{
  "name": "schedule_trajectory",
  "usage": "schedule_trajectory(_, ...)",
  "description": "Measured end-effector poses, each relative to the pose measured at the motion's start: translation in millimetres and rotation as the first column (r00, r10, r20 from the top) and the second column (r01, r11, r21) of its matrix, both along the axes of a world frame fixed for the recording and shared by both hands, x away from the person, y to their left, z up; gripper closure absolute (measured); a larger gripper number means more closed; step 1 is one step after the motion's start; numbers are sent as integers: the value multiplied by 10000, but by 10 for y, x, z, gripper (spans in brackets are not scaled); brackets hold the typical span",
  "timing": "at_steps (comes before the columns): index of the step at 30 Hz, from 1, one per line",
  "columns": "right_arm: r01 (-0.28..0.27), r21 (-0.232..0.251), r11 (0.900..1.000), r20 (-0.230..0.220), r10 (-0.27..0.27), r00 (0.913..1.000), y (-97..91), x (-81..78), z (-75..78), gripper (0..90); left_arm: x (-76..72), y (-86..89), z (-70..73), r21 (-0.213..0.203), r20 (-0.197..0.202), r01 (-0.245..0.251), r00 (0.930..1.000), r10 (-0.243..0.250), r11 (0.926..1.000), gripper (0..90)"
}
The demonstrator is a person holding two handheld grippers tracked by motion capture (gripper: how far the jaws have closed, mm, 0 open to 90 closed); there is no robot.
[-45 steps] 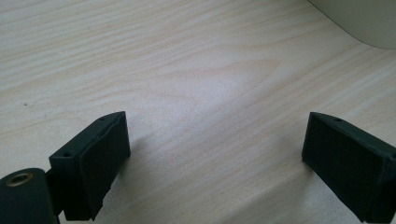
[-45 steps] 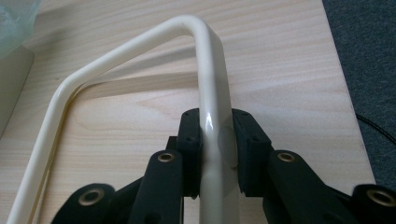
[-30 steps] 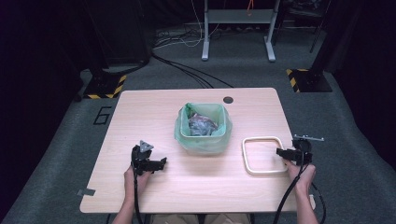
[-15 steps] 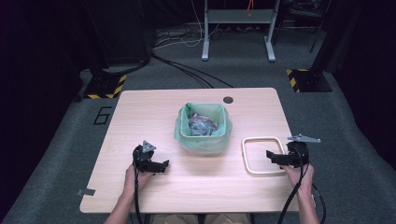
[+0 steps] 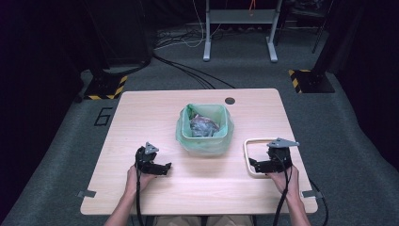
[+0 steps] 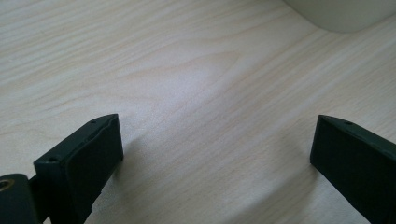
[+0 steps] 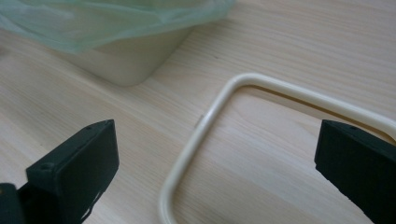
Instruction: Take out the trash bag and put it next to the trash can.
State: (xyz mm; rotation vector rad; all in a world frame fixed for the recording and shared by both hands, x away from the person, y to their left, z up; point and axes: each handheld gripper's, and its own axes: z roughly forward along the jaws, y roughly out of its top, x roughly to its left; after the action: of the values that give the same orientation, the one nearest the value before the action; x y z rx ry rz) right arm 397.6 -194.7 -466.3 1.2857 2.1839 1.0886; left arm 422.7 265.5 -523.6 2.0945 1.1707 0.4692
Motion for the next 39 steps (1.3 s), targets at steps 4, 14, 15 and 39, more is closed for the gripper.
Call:
schedule_trajectory(4, -524, -71, 9986, 54, 524, 9986, 192, 23, 37, 0, -25, -17, 117, -602, 424, 168, 9990, -142, 9980, 45)
schedule_trajectory(14, -1469, -321, 9886, 488, 1483, 9877, 661, 118, 92, 35, 62, -174, 428, -1033, 1330, 878, 9884, -737, 9908, 140)
schedule_trajectory(15, -1505, -289, 9882, 644, 1521, 9863, 690, 125, 101, 52, 76, -197, 457, -1053, 1406, 913, 9871, -761, 9902, 153)
schedule_trajectory(39, -2007, 217, 9794, 881, 1981, 9762, 950, 263, 77, 728, 122, -500, 589, -740, 2808, 2488, 9344, -2192, 9657, 690)
